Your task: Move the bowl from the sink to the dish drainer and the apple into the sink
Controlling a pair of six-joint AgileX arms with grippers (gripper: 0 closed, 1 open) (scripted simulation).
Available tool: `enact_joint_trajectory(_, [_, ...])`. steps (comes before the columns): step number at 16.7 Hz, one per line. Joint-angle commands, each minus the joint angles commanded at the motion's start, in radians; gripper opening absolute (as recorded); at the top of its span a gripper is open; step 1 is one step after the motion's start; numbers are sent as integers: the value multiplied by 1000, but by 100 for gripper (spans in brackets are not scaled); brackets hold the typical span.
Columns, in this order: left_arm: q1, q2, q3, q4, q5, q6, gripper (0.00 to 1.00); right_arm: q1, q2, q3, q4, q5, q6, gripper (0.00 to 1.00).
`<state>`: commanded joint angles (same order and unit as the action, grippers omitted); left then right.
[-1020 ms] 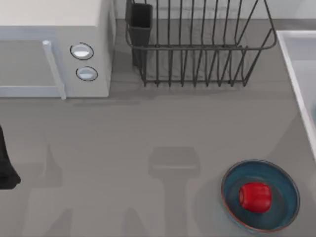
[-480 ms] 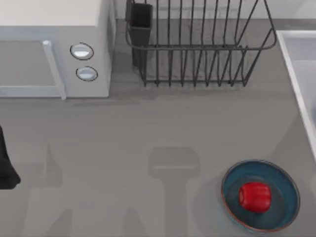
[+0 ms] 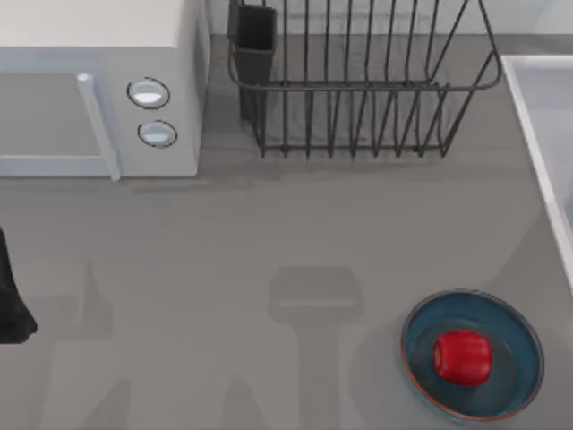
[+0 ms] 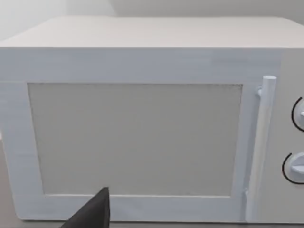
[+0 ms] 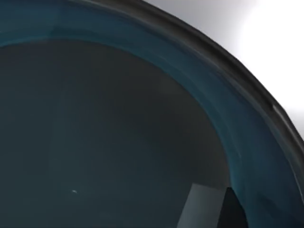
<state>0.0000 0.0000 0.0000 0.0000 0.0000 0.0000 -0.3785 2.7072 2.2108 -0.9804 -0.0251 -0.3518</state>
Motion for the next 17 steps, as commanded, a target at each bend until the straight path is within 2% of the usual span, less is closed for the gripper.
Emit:
enact_joint_trajectory(11, [0, 0, 0, 0, 0, 0, 100, -2, -19, -9, -7, -1, -4, 0])
enact_joint_trajectory(17, [0, 0, 0, 0, 0, 0, 100, -103, -291, -147, -155, -14, -108, 0])
